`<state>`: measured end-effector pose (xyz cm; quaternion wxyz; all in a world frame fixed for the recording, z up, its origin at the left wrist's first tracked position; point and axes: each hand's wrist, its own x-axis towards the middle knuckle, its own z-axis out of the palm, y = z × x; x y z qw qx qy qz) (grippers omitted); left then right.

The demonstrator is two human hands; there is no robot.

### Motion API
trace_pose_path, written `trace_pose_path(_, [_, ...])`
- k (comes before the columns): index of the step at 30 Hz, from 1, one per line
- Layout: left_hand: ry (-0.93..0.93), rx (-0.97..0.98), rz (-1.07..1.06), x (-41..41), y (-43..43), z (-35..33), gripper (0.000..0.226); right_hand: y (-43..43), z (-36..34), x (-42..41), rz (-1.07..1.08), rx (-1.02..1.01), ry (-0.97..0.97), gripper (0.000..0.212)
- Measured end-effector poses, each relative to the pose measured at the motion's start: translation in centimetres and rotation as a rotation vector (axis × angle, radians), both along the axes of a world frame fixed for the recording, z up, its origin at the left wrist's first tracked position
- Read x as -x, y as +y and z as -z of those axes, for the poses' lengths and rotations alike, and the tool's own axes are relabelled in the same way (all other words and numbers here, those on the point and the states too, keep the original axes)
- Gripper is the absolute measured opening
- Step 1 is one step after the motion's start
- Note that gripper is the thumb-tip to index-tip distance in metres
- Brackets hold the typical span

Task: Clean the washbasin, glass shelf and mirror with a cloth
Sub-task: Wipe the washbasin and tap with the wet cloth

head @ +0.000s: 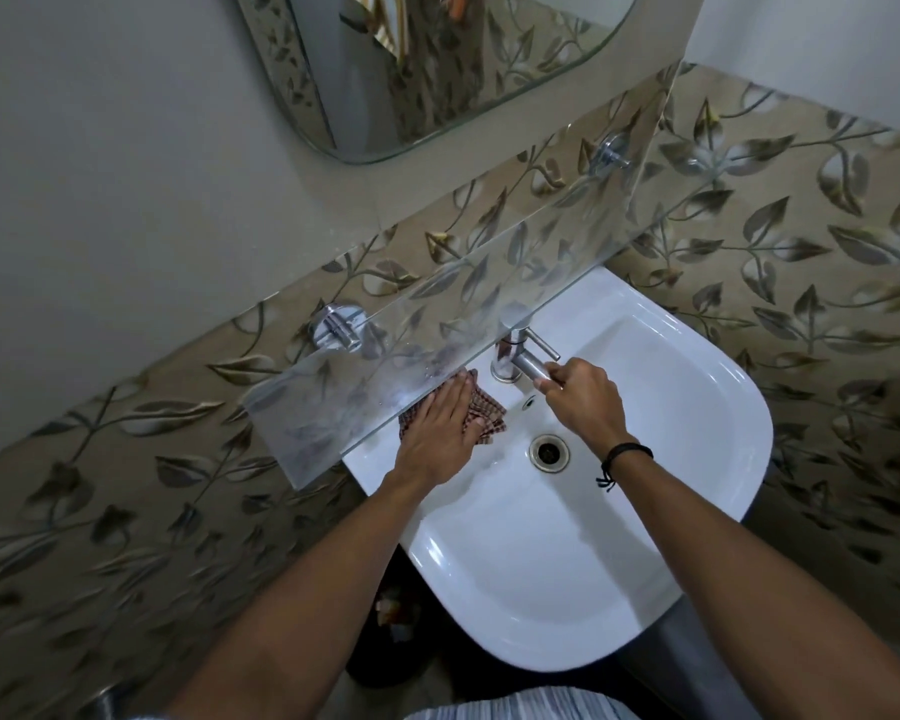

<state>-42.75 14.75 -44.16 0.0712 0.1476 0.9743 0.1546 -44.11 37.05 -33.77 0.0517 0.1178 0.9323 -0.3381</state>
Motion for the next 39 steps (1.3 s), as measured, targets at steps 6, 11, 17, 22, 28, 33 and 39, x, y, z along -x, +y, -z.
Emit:
trace_pose_path(6, [0.002, 0.004, -0.045, -3.9, -3.3, 0.1, 0.072, -0.3, 0.4, -0.2, 0.026, 0.044, 0.017, 0.032])
trace_pose_path(11, [0.039, 0.026, -0.025, -2.4, -2.1, 0.0, 0.07, -0.5, 0.2, -0.2, 0.046, 0.048, 0.021, 0.029])
trace_pose_path(17, [-0.022, 0.017, 0.032, 1.7, 0.4, -0.7, 0.066, -0.7, 0.3, -0.1, 0.067, 0.029, 0.011, 0.027])
trace_pose_path(22, [-0.021, 0.038, 0.083, 1.4, -0.6, -1.5, 0.064, -0.3, 0.4, 0.1, 0.011, -0.003, 0.001, 0.026])
trace_pose_path(28, [-0.066, 0.056, -0.017, -2.6, -4.1, -1.3, 0.065, 0.0, 0.4, 0.0, -0.036, -0.03, 0.012, 0.023])
trace_pose_path(33, [-0.092, 0.144, -0.129, -5.8, -6.8, -1.3, 0.066, 0.0, 0.6, 0.1, -0.039, -0.025, 0.014, 0.022])
trace_pose_path(39, [-0.106, 0.172, -0.152, -5.3, -5.4, -1.8, 0.065, -0.4, 0.7, 0.1, -0.017, -0.029, 0.024, 0.023])
